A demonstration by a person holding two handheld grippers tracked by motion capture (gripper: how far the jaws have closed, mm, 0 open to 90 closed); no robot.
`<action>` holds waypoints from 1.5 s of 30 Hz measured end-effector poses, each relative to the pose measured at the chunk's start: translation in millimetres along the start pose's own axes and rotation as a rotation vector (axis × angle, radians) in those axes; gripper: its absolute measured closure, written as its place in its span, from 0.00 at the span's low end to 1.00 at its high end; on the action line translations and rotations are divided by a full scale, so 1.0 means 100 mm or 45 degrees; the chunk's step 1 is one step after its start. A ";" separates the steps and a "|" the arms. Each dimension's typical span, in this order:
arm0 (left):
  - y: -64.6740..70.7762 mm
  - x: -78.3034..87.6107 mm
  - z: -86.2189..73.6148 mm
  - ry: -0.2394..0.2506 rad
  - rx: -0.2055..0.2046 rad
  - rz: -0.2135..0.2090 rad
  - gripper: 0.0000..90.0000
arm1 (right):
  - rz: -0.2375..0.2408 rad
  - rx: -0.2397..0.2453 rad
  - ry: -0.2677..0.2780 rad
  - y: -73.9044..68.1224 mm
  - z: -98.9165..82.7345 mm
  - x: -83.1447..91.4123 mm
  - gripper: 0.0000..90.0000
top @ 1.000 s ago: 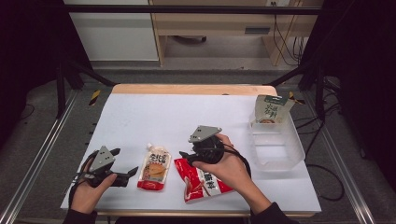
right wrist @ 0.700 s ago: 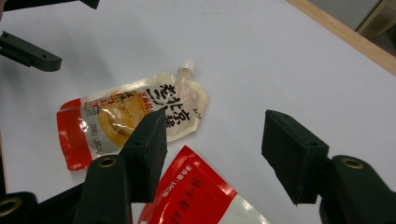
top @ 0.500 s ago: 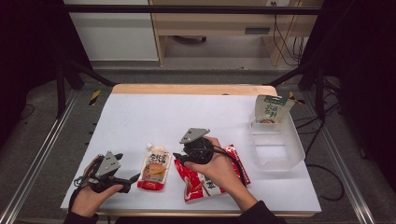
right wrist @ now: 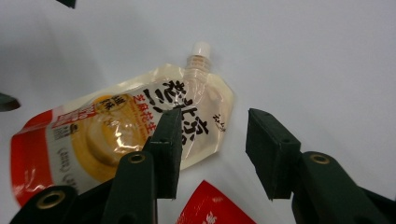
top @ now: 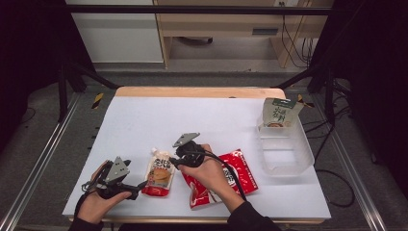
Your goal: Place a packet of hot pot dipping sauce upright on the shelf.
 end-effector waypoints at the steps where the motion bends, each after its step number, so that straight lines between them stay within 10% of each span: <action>1: 0.00 0.00 0.00 0.000 0.000 0.000 0.08 | 0.005 -0.010 -0.005 0.01 0.00 -0.04 0.64; 28: -0.02 0.01 0.01 0.004 -0.012 -0.001 0.10 | 0.043 -0.096 -0.161 0.03 -0.12 -0.45 0.65; 45: -0.02 0.01 0.01 0.007 -0.008 -0.004 0.10 | 0.046 0.017 -0.167 -0.06 -0.11 -0.41 0.98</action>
Point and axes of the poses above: each handheld gripper's, and its own axes: x roughly backward along the jaws, z roughly out of its top, y roughly to its right, the point moved 10 cm from there along -x, roughly forward along the jaws
